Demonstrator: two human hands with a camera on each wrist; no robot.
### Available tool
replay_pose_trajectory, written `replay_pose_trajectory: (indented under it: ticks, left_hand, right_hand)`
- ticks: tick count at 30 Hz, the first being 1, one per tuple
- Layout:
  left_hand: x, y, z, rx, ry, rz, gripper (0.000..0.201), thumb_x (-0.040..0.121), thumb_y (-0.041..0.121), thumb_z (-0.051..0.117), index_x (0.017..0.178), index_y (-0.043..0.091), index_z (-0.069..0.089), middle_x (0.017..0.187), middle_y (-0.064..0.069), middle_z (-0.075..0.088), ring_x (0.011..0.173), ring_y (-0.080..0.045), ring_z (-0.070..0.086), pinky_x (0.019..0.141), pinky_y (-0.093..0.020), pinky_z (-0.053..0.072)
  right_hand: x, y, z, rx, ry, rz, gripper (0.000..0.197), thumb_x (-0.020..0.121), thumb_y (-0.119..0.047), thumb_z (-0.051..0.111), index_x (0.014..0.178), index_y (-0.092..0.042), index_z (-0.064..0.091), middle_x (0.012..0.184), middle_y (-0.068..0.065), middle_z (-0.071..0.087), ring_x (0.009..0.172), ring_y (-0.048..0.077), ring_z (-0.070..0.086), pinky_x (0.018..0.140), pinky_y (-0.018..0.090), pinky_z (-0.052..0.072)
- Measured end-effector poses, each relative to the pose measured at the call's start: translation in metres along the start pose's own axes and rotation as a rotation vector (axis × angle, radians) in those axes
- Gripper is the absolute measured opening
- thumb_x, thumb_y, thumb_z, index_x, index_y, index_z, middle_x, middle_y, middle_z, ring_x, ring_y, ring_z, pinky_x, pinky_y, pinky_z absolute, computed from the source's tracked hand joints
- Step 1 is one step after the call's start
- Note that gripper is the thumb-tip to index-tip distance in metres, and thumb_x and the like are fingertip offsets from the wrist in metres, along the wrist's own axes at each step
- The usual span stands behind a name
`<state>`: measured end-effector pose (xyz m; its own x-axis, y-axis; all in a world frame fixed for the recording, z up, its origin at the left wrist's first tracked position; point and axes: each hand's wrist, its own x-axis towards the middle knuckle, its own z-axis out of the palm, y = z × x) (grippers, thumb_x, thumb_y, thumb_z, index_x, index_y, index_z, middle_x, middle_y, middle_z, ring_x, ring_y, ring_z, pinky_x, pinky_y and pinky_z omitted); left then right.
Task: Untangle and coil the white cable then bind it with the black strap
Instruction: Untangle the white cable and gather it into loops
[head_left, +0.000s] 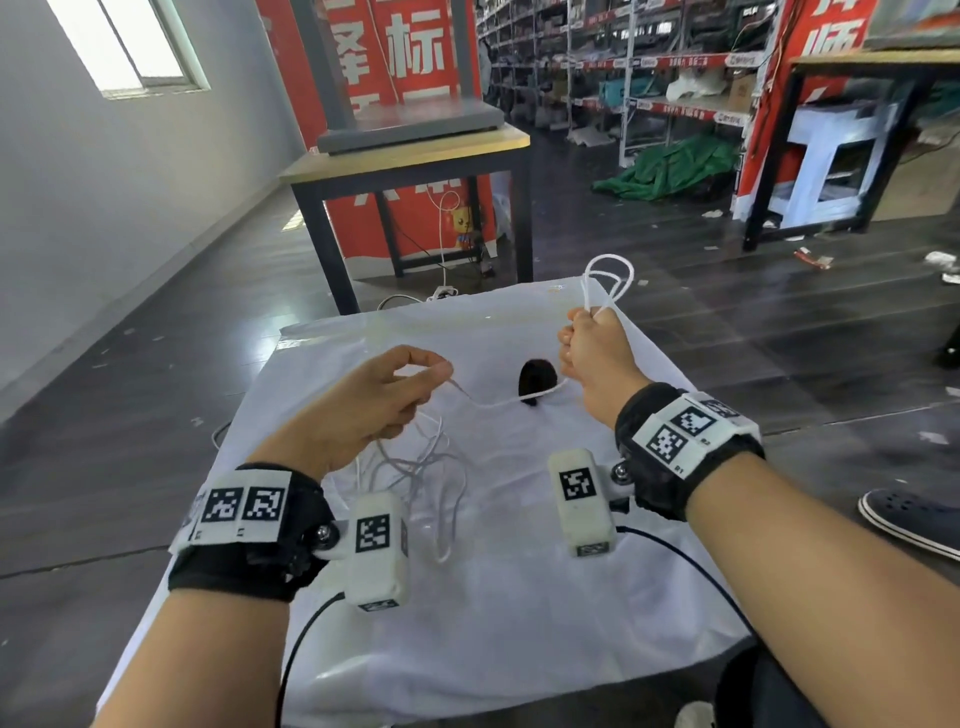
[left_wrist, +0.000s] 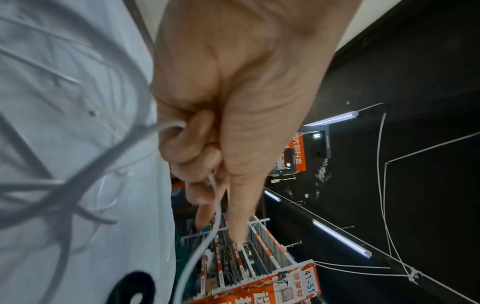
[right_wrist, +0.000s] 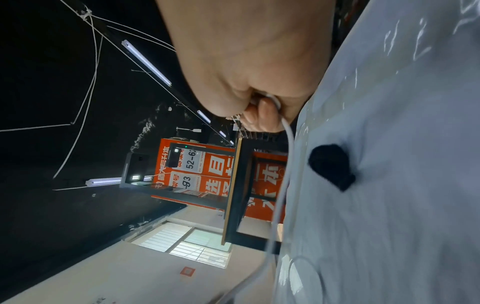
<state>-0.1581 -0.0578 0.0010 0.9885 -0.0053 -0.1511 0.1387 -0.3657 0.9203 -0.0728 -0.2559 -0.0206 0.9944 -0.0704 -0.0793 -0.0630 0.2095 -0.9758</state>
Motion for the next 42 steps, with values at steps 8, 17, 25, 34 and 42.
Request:
replay_pose_trajectory:
  ticks: [8, 17, 25, 34, 42]
  left_hand:
    - [-0.009, 0.001, -0.024, -0.162, -0.003, 0.014, 0.023, 0.087, 0.011, 0.059, 0.108, 0.011, 0.068, 0.072, 0.002, 0.054, 0.047, -0.005, 0.032, 0.042, -0.014, 0.022]
    - [-0.001, 0.008, -0.017, -0.717, 0.248, 0.165, 0.025, 0.091, 0.001, 0.052, 0.112, 0.008, 0.064, 0.098, -0.007, 0.072, 0.062, -0.007, 0.057, 0.053, -0.013, 0.045]
    - [0.017, -0.001, -0.009, -0.27, 0.529, 0.298, 0.033, 0.098, 0.0, 0.038, 0.099, 0.02, 0.064, 0.089, 0.003, 0.065, 0.059, -0.004, 0.051, 0.055, -0.017, 0.037]
    - [0.03, -0.018, -0.012, 0.075, 0.65, 0.313, 0.029, 0.098, 0.011, 0.038, 0.101, 0.027, 0.062, 0.096, 0.007, 0.066, 0.05, 0.0, 0.052, 0.054, -0.022, 0.037]
    - [0.033, -0.019, -0.017, 0.246, 0.694, 0.374, 0.025, 0.099, 0.014, 0.039, 0.103, 0.021, 0.063, 0.094, 0.009, 0.066, 0.049, 0.003, 0.053, 0.044, -0.01, 0.033]
  right_hand:
    - [0.016, 0.013, -0.009, -0.43, -0.027, -0.1, 0.01, 0.1, -0.013, 0.03, 0.097, -0.009, 0.039, 0.085, 0.007, 0.047, 0.067, 0.016, 0.045, 0.049, 0.021, 0.036]
    - [-0.008, 0.013, 0.002, -0.956, -0.581, 0.083, 0.028, 0.098, -0.017, 0.04, 0.073, -0.015, 0.052, 0.068, 0.0, 0.054, 0.056, 0.01, 0.048, 0.055, 0.023, 0.039]
    - [-0.027, 0.006, 0.011, -0.932, -0.739, 0.233, 0.031, 0.101, -0.022, 0.034, 0.081, -0.014, 0.056, 0.059, 0.0, 0.051, 0.049, 0.011, 0.031, 0.047, 0.02, 0.022]
    - [-0.032, 0.009, 0.007, -0.828, -0.831, 0.275, 0.035, 0.102, -0.036, 0.039, 0.082, -0.013, 0.056, 0.06, -0.003, 0.048, 0.048, 0.008, 0.032, 0.041, 0.016, 0.021]
    - [-0.036, 0.006, 0.006, -0.516, -0.801, 0.429, 0.04, 0.099, -0.045, 0.04, 0.073, -0.014, 0.044, 0.05, -0.005, 0.032, 0.041, 0.008, 0.031, 0.045, 0.018, 0.035]
